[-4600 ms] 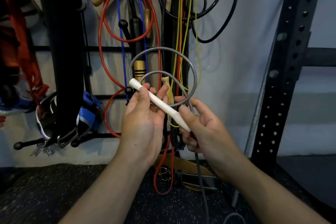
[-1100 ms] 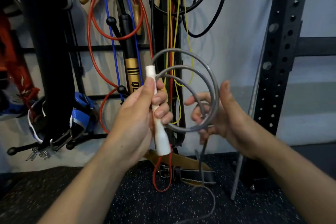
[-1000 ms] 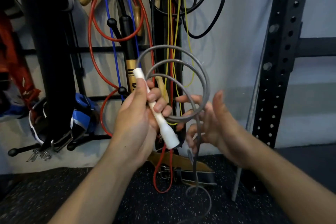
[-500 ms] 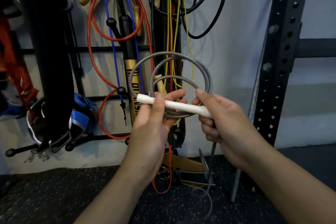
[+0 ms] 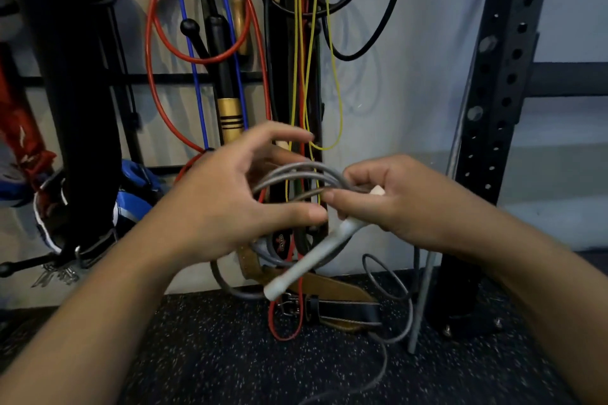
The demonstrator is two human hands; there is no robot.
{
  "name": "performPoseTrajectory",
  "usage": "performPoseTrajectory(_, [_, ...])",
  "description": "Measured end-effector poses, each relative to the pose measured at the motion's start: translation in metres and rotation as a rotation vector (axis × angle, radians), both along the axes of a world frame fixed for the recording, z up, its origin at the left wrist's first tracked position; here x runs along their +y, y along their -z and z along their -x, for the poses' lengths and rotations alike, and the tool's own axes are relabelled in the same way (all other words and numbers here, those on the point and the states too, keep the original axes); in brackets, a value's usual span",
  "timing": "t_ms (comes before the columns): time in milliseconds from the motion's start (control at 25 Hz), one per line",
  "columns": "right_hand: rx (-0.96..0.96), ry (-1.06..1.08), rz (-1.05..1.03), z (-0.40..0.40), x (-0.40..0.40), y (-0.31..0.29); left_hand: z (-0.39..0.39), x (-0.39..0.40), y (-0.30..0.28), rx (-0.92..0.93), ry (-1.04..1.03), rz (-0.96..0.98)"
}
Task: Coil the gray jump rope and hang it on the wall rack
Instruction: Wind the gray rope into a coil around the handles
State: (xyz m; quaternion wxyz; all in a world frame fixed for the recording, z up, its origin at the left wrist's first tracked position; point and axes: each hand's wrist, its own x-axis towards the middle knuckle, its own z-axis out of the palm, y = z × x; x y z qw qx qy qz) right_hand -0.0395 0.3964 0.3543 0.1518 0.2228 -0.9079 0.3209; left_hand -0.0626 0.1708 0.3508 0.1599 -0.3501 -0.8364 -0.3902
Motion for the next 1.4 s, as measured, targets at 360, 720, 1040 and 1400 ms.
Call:
performPoseTrajectory(360, [0.031, -0.081, 0.202, 0.005, -0.011, 0.013, -0.007, 0.028, 0.005, -0.084, -0.028, -0.035])
performPoseTrajectory(720, [0.049, -0.131, 0.474, 0.016, -0.013, 0.018, -0.001, 0.024, 0.020, 0.028, 0.100, -0.255])
performPoseTrajectory(1040, [-0.228, -0.145, 0.564, 0.027, -0.012, 0.037, 0.022, 0.019, 0.026, -0.282, 0.041, -1.158])
performPoseTrajectory(1400, [-0.256, -0.272, 1.048, 0.016, -0.061, 0.061, 0.025, 0.038, 0.049, -0.407, -0.070, -1.481])
